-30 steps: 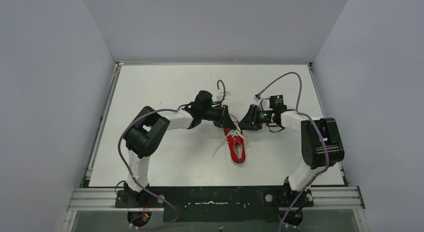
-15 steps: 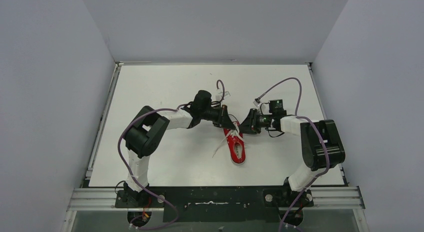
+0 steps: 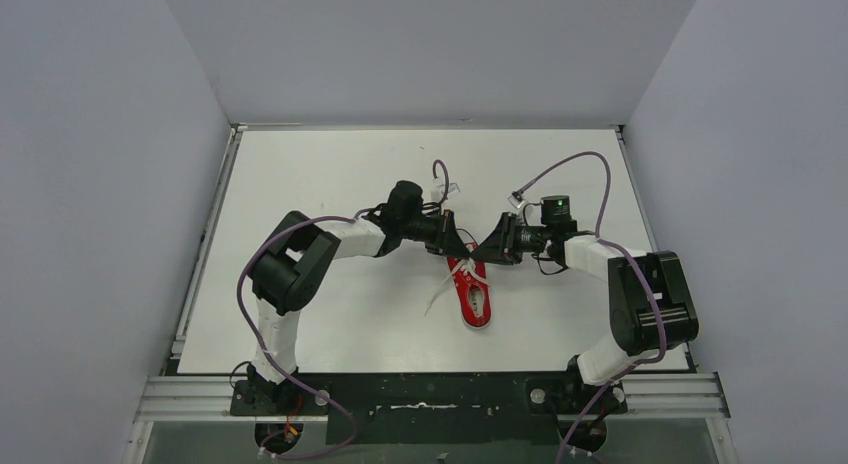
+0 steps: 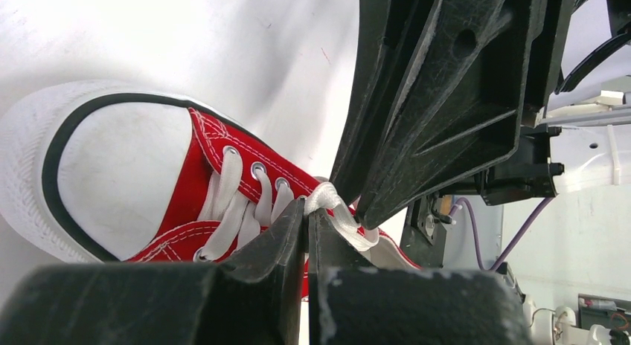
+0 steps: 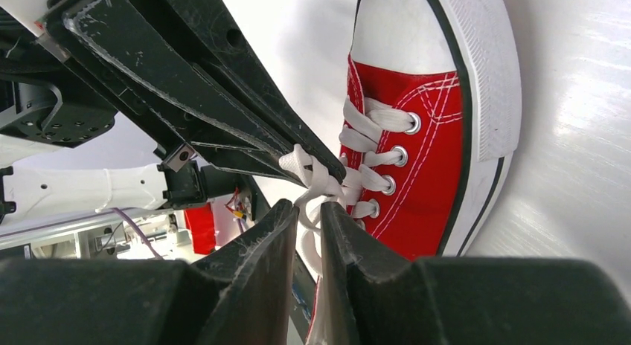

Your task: Tie the shoes

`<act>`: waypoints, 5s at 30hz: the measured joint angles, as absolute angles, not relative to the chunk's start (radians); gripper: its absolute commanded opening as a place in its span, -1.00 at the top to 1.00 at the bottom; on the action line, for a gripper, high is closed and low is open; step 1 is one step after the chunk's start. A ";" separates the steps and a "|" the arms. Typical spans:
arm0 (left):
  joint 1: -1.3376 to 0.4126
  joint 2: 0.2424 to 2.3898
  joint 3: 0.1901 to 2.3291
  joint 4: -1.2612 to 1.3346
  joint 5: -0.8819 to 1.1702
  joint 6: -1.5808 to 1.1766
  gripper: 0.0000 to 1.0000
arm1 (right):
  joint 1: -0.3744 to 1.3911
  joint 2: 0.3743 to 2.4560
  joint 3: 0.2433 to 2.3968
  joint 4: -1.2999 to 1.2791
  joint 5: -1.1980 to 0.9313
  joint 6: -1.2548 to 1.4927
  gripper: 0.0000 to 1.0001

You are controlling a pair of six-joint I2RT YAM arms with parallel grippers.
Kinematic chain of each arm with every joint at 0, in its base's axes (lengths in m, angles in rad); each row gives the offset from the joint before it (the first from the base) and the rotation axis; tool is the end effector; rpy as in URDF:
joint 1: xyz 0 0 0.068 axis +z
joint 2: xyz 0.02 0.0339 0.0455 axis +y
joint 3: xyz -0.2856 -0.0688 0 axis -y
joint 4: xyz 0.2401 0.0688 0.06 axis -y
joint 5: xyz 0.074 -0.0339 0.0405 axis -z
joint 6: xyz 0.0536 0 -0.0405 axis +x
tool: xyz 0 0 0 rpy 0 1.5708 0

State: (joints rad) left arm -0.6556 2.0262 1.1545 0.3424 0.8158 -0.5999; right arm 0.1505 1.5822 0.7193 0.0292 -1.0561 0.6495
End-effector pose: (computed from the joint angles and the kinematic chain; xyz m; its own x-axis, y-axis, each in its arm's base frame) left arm 0.3263 -0.3002 0.1689 -0.8475 0.1638 -0.5048 0.5302 0.3058 -0.7908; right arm 0.2821 0.0900 0.1814 -0.9775 0.1529 -0.1455 -0.0767 0.3849 0.9198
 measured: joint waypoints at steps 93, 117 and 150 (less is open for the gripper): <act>-0.659 2.030 1.154 0.392 0.823 -0.640 1.00 | 0.165 1.611 0.765 -0.198 -0.942 0.553 1.00; -0.662 2.060 1.155 0.408 0.819 -0.662 1.00 | 0.159 1.585 0.810 -0.209 -0.970 0.525 0.53; -0.649 2.035 1.127 0.430 0.834 -0.669 -0.27 | 0.088 1.576 0.748 -0.136 -1.010 0.578 0.22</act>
State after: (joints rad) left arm -0.6487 2.0354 1.1267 0.4297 0.8341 -0.6693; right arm 0.0883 1.5764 0.7483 -0.1356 -1.0103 0.5777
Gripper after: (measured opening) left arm 0.623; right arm 0.399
